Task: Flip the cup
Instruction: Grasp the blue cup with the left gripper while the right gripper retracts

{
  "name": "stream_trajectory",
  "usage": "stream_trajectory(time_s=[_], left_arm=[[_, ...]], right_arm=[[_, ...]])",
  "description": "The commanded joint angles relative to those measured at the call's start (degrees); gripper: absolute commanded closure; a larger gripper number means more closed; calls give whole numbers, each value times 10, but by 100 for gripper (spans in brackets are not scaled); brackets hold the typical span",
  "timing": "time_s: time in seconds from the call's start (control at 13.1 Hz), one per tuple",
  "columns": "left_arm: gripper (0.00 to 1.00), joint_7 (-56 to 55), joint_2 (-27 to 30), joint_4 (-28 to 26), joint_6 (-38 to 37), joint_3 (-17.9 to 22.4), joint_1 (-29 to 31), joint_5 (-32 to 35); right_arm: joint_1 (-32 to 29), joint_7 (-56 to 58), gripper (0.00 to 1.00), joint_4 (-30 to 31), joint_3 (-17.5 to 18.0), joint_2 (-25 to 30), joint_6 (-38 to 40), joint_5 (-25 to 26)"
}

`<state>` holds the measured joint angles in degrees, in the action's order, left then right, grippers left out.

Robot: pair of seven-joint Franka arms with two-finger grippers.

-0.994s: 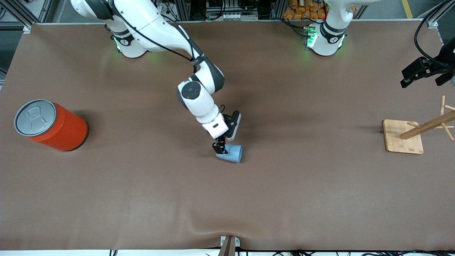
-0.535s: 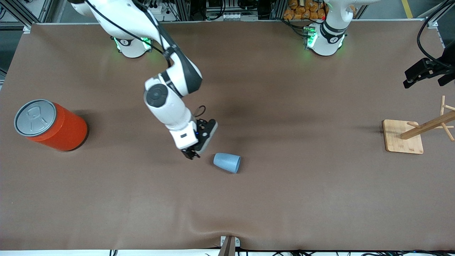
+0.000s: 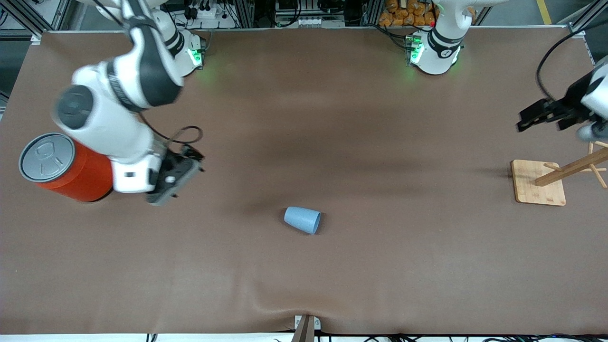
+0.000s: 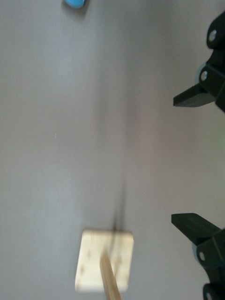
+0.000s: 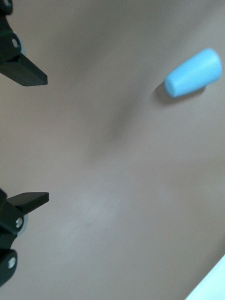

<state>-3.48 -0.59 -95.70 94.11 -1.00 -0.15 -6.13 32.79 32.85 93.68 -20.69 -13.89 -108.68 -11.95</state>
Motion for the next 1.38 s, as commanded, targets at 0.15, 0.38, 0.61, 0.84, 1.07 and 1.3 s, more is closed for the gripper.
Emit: stream_trajectory(time_s=[0.15, 0.38, 0.61, 0.84, 1.07, 1.3], left_arm=[[0, 8, -119, 18, 87, -24, -57, -149], [0, 9, -228, 88, 129, -36, -127, -207], [0, 20, -329, 162, 231, -37, -198, -239], [0, 144, -408, 175, 314, -42, -216, -314], [0, 222, -457, 176, 345, -43, -222, -384], [0, 226, -487, 181, 352, -44, -239, -413]], right_arm=[[3, -12, 0, 19, -111, 68, 100, 6], [3, -8, 0, 15, -209, 80, 169, 4], [8, -23, 0, -11, -223, 80, 211, 5], [10, -77, 0, -34, -220, 78, 225, 5], [34, -156, 0, -39, -216, 76, 226, 7], [1, -183, 0, -48, -169, 77, 234, 12]])
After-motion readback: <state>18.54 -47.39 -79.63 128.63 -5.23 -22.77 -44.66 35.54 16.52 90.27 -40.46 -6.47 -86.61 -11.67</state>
